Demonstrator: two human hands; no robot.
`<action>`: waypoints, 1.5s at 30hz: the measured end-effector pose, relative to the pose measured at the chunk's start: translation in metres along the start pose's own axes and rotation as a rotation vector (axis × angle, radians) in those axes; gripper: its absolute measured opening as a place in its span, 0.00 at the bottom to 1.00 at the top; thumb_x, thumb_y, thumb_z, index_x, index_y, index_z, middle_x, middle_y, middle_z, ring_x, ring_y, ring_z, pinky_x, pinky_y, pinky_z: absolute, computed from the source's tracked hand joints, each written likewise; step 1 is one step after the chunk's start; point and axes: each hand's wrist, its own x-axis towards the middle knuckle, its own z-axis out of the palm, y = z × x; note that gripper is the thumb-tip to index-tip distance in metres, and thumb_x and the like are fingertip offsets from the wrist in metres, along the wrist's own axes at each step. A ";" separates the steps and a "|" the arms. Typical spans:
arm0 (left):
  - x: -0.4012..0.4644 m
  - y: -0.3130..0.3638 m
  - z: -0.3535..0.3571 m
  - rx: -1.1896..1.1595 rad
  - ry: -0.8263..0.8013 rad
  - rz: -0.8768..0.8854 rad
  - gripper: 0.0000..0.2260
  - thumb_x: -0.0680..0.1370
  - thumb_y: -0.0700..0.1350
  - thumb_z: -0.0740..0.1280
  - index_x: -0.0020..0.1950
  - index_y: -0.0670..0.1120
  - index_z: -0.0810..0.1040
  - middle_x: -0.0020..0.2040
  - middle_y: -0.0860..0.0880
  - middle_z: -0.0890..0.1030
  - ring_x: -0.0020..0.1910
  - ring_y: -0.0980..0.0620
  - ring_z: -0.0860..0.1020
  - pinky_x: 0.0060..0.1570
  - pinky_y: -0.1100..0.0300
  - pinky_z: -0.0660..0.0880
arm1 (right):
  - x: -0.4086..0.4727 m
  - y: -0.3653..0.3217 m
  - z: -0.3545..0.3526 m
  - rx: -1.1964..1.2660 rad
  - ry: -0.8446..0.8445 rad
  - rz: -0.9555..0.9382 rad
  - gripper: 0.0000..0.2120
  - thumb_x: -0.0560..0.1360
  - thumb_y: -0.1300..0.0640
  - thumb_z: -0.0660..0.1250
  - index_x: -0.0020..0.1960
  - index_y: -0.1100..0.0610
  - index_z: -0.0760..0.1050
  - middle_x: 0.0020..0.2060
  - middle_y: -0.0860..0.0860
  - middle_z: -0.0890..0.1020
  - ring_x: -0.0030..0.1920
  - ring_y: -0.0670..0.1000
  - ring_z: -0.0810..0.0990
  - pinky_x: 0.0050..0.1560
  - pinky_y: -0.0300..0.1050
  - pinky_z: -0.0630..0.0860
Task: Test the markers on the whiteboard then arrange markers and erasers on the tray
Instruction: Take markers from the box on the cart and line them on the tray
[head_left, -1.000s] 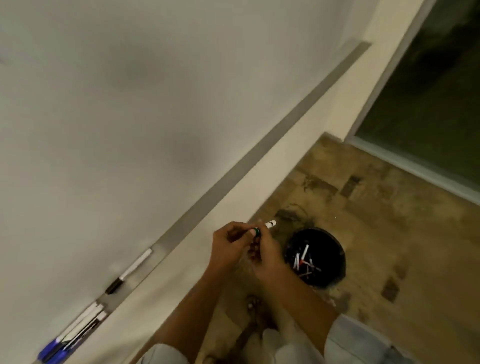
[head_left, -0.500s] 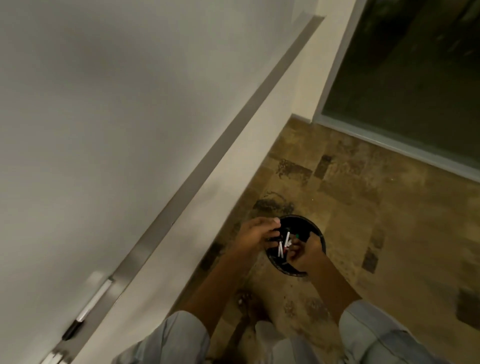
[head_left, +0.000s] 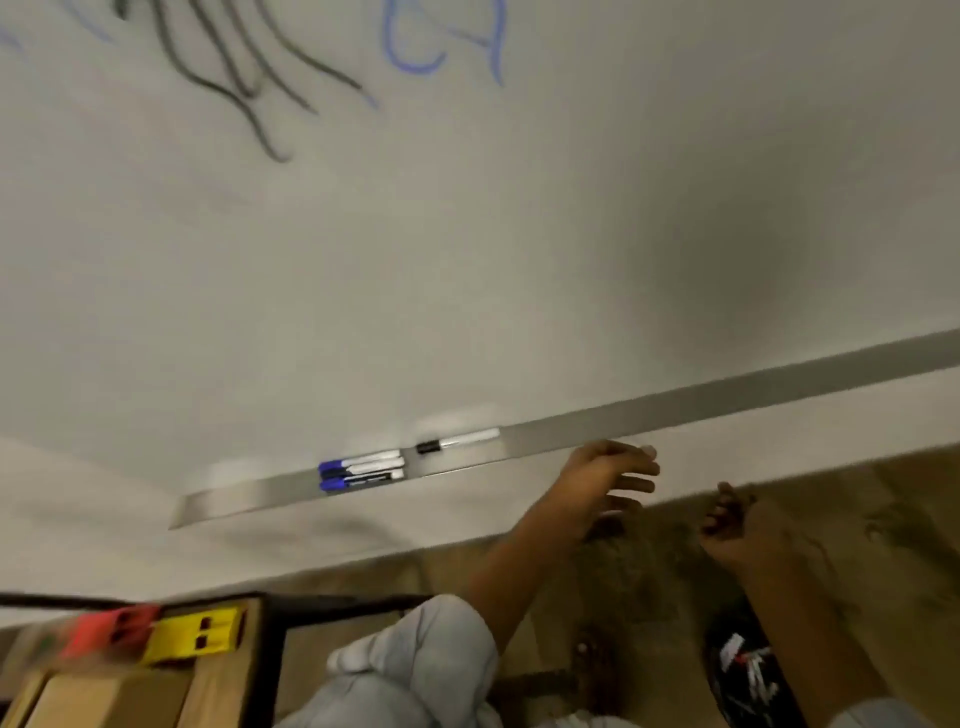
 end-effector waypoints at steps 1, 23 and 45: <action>-0.010 0.004 -0.018 -0.036 0.056 0.040 0.12 0.75 0.48 0.71 0.54 0.44 0.80 0.55 0.43 0.84 0.55 0.43 0.82 0.52 0.51 0.80 | -0.003 0.006 0.026 -0.065 -0.043 0.021 0.19 0.82 0.48 0.51 0.37 0.54 0.70 0.18 0.47 0.71 0.28 0.46 0.64 0.31 0.39 0.59; -0.356 -0.138 -0.368 -0.174 1.444 0.205 0.03 0.78 0.42 0.67 0.45 0.45 0.77 0.43 0.48 0.81 0.43 0.49 0.79 0.36 0.60 0.74 | -0.172 0.467 0.258 -1.426 -0.852 0.263 0.06 0.75 0.58 0.66 0.40 0.56 0.76 0.27 0.49 0.75 0.26 0.46 0.69 0.28 0.39 0.64; -0.437 -0.228 -0.425 0.870 1.399 -0.409 0.16 0.73 0.43 0.67 0.61 0.46 0.73 0.60 0.47 0.77 0.58 0.45 0.75 0.53 0.53 0.71 | -0.232 0.615 0.279 -2.094 -2.307 -1.527 0.16 0.74 0.44 0.56 0.57 0.47 0.75 0.54 0.43 0.79 0.58 0.46 0.73 0.59 0.54 0.66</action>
